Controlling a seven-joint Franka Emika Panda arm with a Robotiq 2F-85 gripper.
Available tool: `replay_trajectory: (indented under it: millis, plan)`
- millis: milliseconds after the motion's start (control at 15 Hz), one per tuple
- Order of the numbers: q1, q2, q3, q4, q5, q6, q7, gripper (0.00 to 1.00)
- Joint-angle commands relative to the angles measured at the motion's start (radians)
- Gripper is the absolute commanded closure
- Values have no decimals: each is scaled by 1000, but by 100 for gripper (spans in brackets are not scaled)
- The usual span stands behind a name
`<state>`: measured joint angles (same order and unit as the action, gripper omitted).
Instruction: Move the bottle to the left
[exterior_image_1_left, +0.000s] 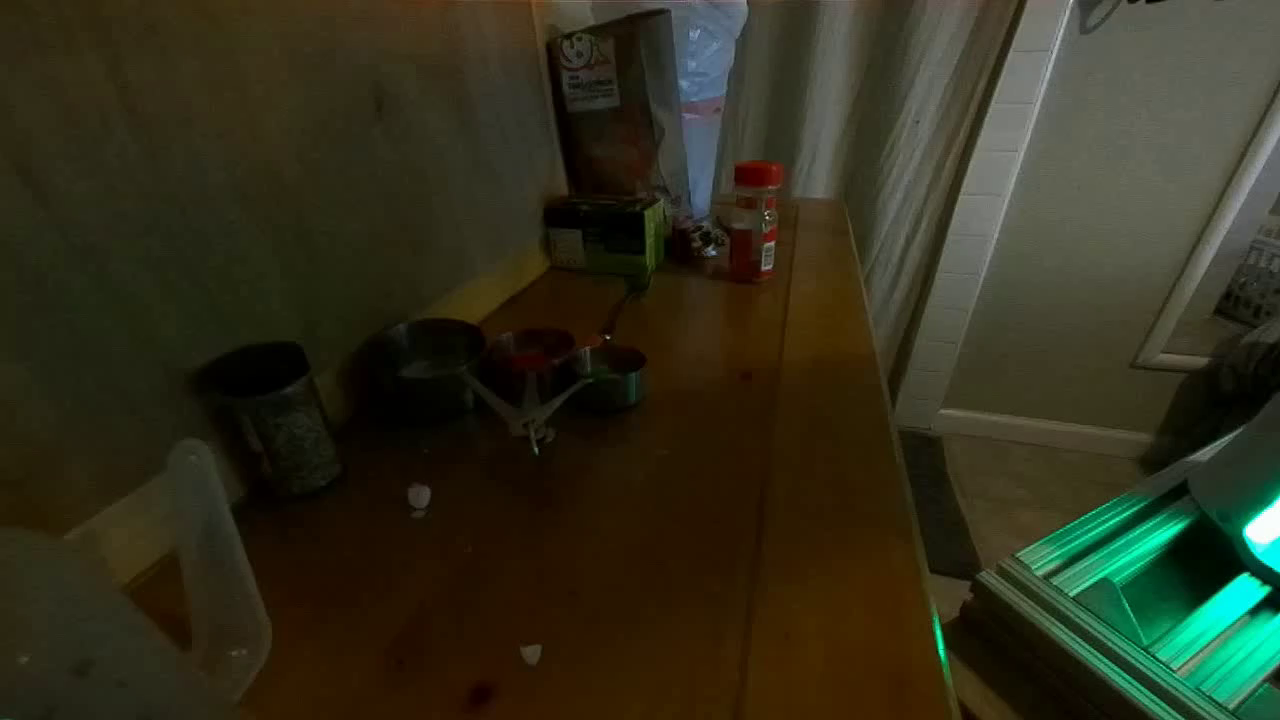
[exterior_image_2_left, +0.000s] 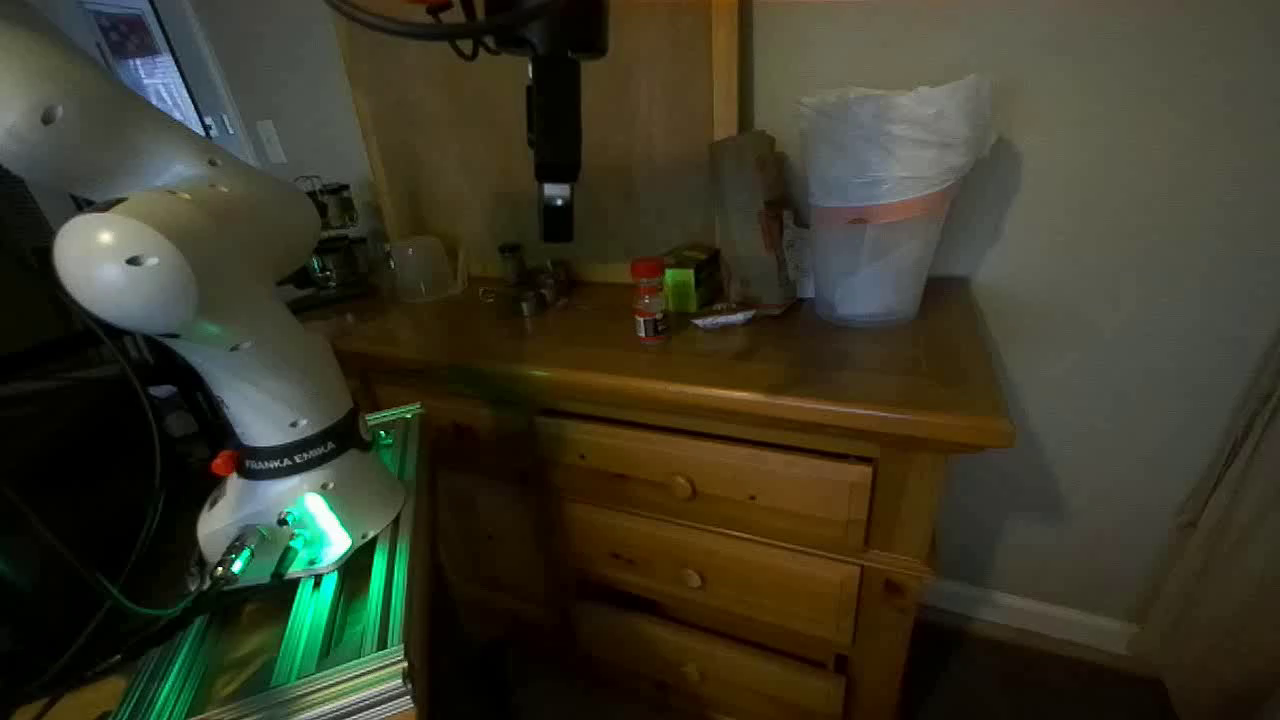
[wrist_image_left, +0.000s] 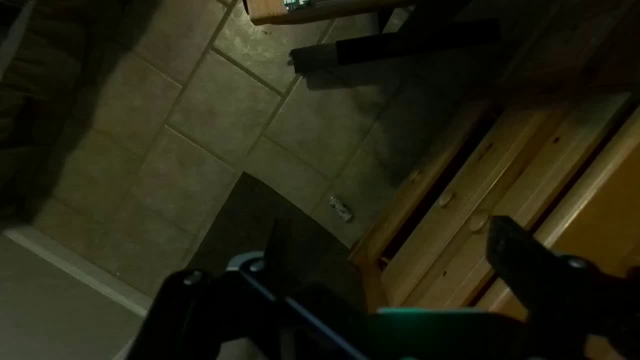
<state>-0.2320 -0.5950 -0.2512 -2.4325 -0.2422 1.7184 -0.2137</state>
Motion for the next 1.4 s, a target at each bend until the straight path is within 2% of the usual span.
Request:
replay_trajectory:
  millis: [0, 267, 333, 533, 933, 1200, 1333]
  plan:
    - [5, 0, -4, 2, -2, -2, 2, 0]
    - [5, 0, -4, 2, -2, -2, 2, 0]
    - [14, -13, 14, -19, -8, 5, 11, 0]
    - [95, -92, 56, -96, 51, -35, -66, 0]
    - [297, -168, 179, -206, 172, -80, -112, 0]
    - [438, -68, 274, -160, 192, -12, -137, 0]
    - [497, -3, 302, -115, 211, 70, -162, 0]
